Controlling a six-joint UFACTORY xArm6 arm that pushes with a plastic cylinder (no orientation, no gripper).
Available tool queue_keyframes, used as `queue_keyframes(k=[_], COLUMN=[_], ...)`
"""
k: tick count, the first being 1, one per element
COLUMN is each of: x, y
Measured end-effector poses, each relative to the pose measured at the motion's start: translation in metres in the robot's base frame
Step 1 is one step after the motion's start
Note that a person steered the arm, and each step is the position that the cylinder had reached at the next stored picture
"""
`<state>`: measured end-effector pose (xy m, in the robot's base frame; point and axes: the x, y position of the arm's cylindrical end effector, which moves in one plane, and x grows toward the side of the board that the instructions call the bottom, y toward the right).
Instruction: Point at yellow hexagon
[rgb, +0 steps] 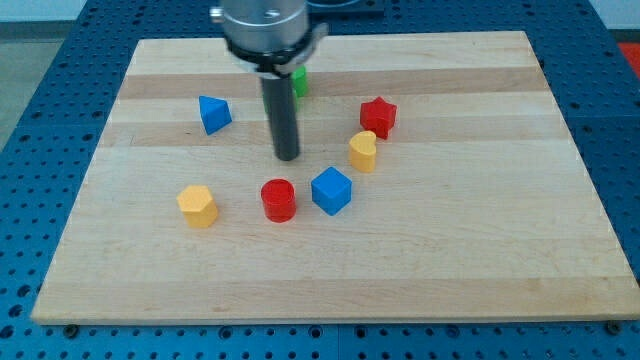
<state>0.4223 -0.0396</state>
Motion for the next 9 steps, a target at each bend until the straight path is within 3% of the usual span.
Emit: queue_keyframes(k=[2,3,7,8,9], x=[0.0,0.0,0.004,0.009,0.048], y=[0.1,0.087,-0.13,-0.16,-0.162])
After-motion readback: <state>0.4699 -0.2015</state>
